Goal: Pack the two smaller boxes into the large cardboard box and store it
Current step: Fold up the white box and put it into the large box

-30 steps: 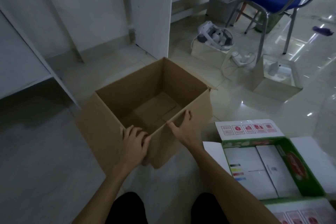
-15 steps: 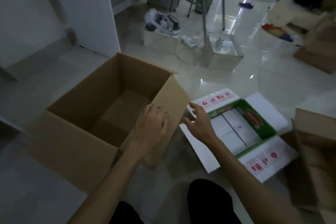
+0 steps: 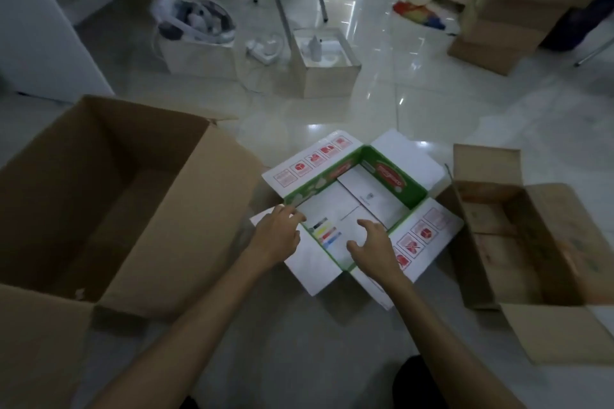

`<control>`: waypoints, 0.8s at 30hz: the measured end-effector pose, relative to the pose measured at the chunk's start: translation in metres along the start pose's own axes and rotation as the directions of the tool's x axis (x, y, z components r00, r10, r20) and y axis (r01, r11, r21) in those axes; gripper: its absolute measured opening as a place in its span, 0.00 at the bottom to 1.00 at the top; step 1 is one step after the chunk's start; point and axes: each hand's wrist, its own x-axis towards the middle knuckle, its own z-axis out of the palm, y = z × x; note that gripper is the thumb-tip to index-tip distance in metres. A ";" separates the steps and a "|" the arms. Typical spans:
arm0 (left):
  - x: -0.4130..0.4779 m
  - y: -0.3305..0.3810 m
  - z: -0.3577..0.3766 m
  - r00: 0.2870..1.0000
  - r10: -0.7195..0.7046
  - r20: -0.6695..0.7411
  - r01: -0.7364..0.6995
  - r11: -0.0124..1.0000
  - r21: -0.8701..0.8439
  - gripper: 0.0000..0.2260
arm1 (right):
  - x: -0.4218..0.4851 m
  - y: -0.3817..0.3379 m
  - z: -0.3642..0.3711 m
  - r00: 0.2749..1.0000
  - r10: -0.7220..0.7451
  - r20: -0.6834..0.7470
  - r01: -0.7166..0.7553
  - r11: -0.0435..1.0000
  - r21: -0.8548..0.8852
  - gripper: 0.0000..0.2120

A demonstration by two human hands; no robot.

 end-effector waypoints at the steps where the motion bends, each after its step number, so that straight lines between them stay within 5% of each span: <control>1: 0.010 0.004 0.009 0.999 -0.005 0.032 0.005 1.000 0.007 0.16 | 0.006 0.016 0.003 0.998 0.066 0.011 -0.066 0.998 0.008 0.29; 5: 0.044 0.007 0.053 0.981 0.020 0.194 -0.041 0.994 0.101 0.20 | 0.028 0.066 0.018 0.946 0.324 -0.011 -0.322 0.943 0.086 0.38; 9: 0.060 -0.004 0.088 0.940 0.022 0.341 -0.117 0.959 0.260 0.24 | 0.042 0.095 0.036 0.898 0.439 -0.020 -0.430 0.888 0.163 0.40; 14: 0.059 -0.006 0.114 0.938 0.030 0.345 -0.162 0.919 0.360 0.18 | 0.051 0.115 0.050 0.918 0.397 0.003 -0.388 0.896 0.214 0.32; 18: 0.044 0.002 0.129 0.967 0.002 0.254 -0.103 0.918 0.383 0.16 | 0.048 0.127 0.054 0.944 0.329 -0.004 -0.321 0.924 0.205 0.41; 24: 0.000 0.032 0.147 0.989 -0.058 0.138 0.006 0.936 0.353 0.15 | 0.033 0.145 0.046 0.972 0.234 -0.016 -0.231 0.966 0.120 0.38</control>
